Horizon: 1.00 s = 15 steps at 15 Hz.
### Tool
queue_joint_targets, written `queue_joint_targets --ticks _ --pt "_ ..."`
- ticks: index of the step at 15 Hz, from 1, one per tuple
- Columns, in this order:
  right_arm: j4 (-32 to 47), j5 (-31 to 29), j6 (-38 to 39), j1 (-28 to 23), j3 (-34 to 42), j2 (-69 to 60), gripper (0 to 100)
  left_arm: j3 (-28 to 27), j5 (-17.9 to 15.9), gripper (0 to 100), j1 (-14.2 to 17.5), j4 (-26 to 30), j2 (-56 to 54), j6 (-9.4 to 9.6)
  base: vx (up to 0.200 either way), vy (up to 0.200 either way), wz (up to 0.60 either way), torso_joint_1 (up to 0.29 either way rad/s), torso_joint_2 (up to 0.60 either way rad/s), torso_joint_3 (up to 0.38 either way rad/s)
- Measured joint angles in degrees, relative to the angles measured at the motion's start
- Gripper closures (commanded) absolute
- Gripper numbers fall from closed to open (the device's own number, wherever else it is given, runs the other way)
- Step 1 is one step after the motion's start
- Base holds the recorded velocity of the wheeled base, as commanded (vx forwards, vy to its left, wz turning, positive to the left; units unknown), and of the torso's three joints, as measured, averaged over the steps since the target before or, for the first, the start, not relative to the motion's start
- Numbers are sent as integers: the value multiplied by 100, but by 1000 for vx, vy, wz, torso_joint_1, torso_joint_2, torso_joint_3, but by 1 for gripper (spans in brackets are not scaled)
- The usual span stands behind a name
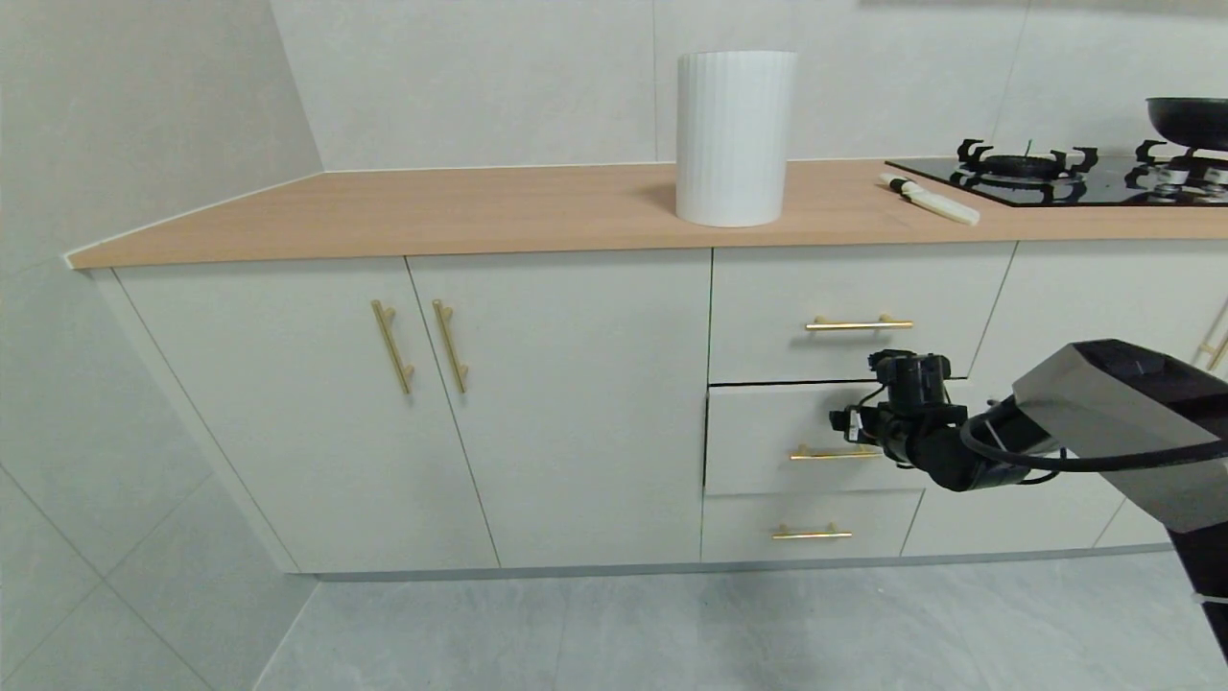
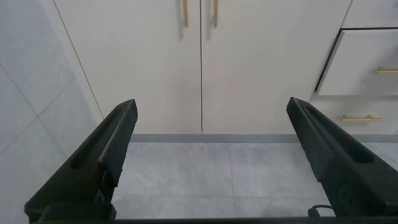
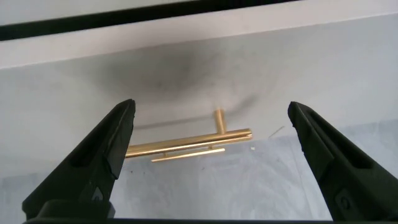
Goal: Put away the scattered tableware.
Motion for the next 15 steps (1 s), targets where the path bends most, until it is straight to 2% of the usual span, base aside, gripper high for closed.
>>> queue_joint_targets --ticks 9,15 --pt "-9 -22 123 -62 -345 273 0 0 0 0 0 0 0 0 0 0 0 0 0 0" --pt "57 -11 367 -178 -885 535 0 0 -5 0 0 0 0 0 0 0 0 0 0 0"
